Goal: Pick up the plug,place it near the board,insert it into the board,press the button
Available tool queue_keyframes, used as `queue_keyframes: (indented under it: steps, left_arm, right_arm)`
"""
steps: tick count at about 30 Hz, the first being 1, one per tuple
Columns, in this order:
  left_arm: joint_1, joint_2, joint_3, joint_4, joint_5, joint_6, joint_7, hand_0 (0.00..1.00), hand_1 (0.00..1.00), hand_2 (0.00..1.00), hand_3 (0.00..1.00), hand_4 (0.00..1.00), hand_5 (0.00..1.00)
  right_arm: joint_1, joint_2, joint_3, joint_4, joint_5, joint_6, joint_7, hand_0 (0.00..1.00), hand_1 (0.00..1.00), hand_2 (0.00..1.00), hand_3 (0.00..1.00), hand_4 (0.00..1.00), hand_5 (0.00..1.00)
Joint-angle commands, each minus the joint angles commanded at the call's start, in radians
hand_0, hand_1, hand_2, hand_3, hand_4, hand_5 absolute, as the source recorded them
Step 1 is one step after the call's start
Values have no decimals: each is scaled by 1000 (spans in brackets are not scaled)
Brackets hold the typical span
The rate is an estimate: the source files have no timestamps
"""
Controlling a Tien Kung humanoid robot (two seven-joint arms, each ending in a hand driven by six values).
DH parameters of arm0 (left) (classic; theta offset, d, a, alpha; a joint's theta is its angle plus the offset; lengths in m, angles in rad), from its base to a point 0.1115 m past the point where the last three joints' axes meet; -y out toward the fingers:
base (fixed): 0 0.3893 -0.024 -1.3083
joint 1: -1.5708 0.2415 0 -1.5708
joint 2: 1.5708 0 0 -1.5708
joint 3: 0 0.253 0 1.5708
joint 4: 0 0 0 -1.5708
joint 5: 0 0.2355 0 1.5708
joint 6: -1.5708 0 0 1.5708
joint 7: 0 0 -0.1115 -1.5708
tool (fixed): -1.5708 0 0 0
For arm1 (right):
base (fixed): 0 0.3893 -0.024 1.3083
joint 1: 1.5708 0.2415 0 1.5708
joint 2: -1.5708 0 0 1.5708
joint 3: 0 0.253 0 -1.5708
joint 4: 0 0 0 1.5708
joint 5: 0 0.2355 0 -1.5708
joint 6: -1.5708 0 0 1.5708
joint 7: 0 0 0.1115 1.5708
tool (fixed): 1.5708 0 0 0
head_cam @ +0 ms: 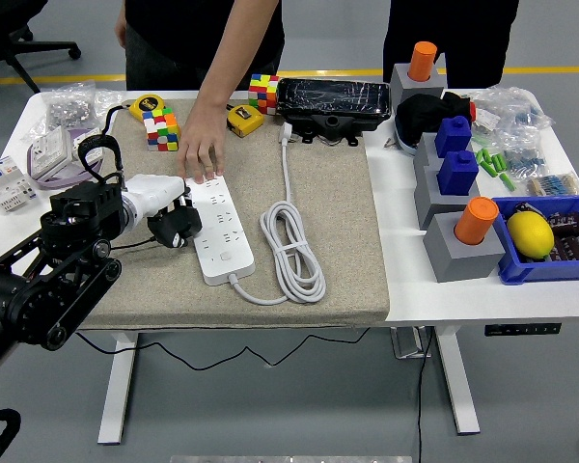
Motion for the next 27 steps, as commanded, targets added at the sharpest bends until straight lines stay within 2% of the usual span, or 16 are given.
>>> queue_keyframes:
  steps: [1, 5, 6, 12, 13, 23, 24, 27]
  left_arm:
    - [0, 0, 0, 0, 0, 0, 1, 498, 708, 695, 620, 898, 133]
    - [-5, 3, 6, 3, 7, -7, -2, 498, 708, 695, 620, 898, 133]
    - [-5, 3, 7, 3, 10, -9, -4, 796, 893, 862, 802, 980, 139]
    - [-10, 4, 9, 2, 25, -14, -7, 796, 893, 862, 802, 980, 139]
    - [-10, 4, 9, 2, 25, -14, -7, 967, 998, 972, 880, 998, 158]
    - [-5, 9, 3, -14, 17, -28, -12, 973, 998, 966, 892, 998, 152]
    - [-2, 10, -6, -23, 5, -34, -13, 998, 998, 977, 949, 998, 328]
    - [6, 11, -35, -41, -39, -35, -24, 998, 998, 977, 949, 998, 328]
  right_arm:
    - [0, 0, 0, 0, 0, 0, 0, 781, 724, 720, 751, 998, 955]
    - [2, -1, 2, 0, -1, 2, 0, 781, 724, 720, 751, 998, 955]
    - [3, -1, 2, 0, -2, 2, 0, 781, 724, 720, 752, 998, 952]
    - [5, -3, 7, 0, -6, 6, 0, 781, 724, 720, 752, 998, 952]
    - [5, -3, 9, 0, -7, 7, 0, 782, 724, 721, 752, 998, 949]
    - [4, -4, 6, 0, -3, 8, 0, 785, 724, 721, 752, 998, 950]
    - [4, -3, 4, 0, 0, 8, 0, 784, 724, 721, 751, 998, 947]
    - [4, -3, 1, 0, 2, 6, -2, 784, 724, 721, 751, 998, 947]
